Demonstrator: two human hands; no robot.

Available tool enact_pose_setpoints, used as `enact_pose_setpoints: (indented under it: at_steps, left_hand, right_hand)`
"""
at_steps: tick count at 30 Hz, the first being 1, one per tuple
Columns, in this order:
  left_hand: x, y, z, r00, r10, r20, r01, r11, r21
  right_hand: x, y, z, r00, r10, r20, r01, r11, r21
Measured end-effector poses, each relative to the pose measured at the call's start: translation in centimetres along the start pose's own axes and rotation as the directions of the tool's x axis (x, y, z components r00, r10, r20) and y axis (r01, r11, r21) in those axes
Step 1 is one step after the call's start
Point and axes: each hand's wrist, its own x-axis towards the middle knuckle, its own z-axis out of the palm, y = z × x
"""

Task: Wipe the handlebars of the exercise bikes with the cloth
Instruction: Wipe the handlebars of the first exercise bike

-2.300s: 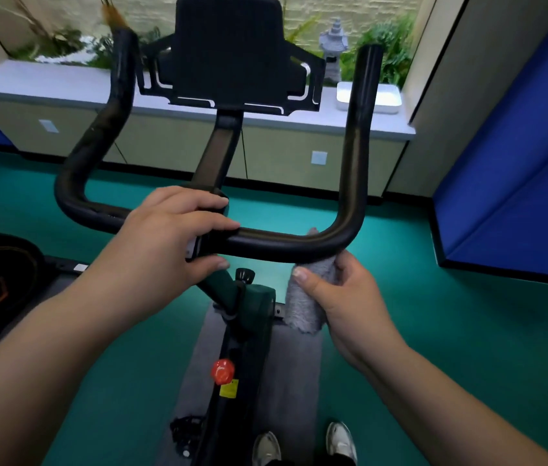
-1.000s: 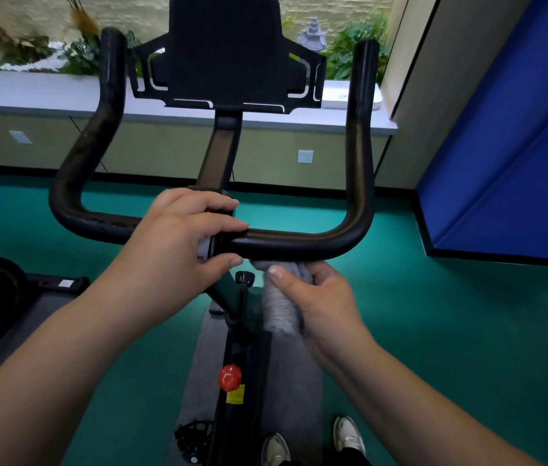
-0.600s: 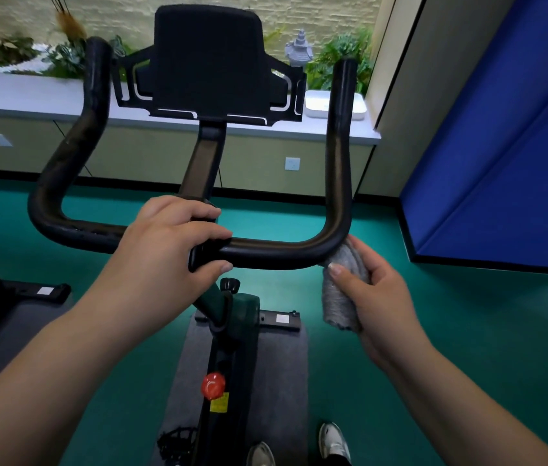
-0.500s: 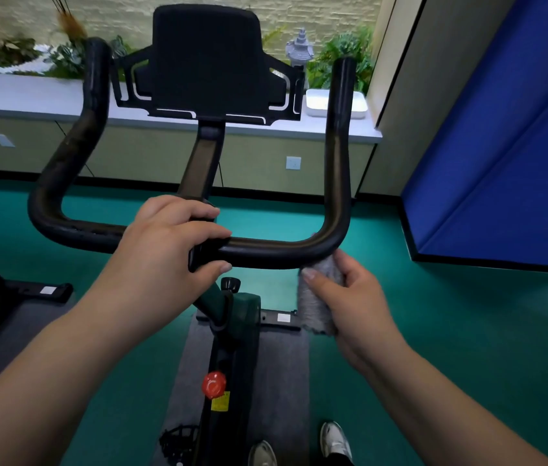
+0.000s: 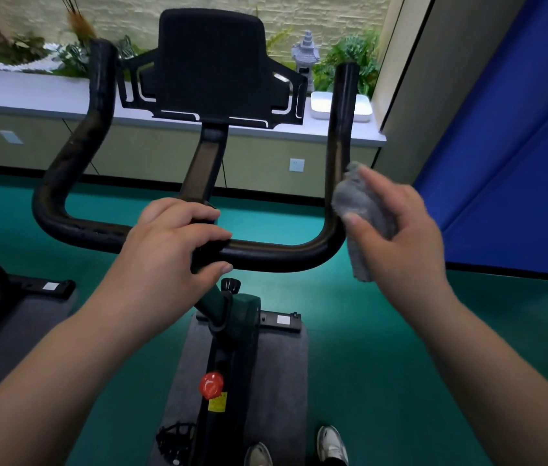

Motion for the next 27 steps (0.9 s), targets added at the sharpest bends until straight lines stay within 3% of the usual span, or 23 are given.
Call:
enact_pose_setpoints:
  at_steps: [2, 3, 8, 12, 15, 20, 27]
  left_hand:
    - [0.0, 0.0, 0.0, 1.000, 0.001, -0.001, -0.001, 1.000, 0.000]
    - [0.0, 0.0, 0.0, 1.000, 0.001, 0.000, -0.001, 1.000, -0.001]
    - [0.0, -0.1, 0.2, 1.000, -0.007, -0.014, 0.007, 1.000, -0.023]
    - [0.0, -0.2, 0.2, 0.999, -0.036, -0.011, 0.036, 0.998, -0.047]
    - [0.1, -0.3, -0.1, 0.999, -0.045, 0.011, 0.046, 0.998, -0.034]
    - [0.0, -0.4, -0.5, 0.998, -0.040, 0.056, 0.040, 0.999, 0.010]
    - [0.0, -0.2, -0.4, 0.998, -0.052, 0.031, 0.052, 0.999, -0.001]
  right_hand:
    - [0.4, -0.1, 0.9, 0.971, -0.177, 0.159, 0.218, 0.928, -0.301]
    - [0.5, -0.1, 1.4, 0.957, -0.212, 0.198, 0.273, 0.892, -0.361]
    - [-0.5, -1.4, 4.2, 0.901, -0.324, 0.287, 0.419, 0.819, -0.391]
    - [-1.7, -3.4, 7.7, 0.869, -0.371, 0.327, 0.465, 0.838, -0.286]
    - [-1.8, -3.3, 8.2, 0.856, -0.393, 0.335, 0.492, 0.817, -0.300]
    - [-0.2, -1.1, 4.2, 0.894, -0.334, 0.298, 0.436, 0.799, -0.414]
    - [4.3, 1.1, 0.6, 0.935, -0.293, 0.199, 0.352, 0.825, -0.442]
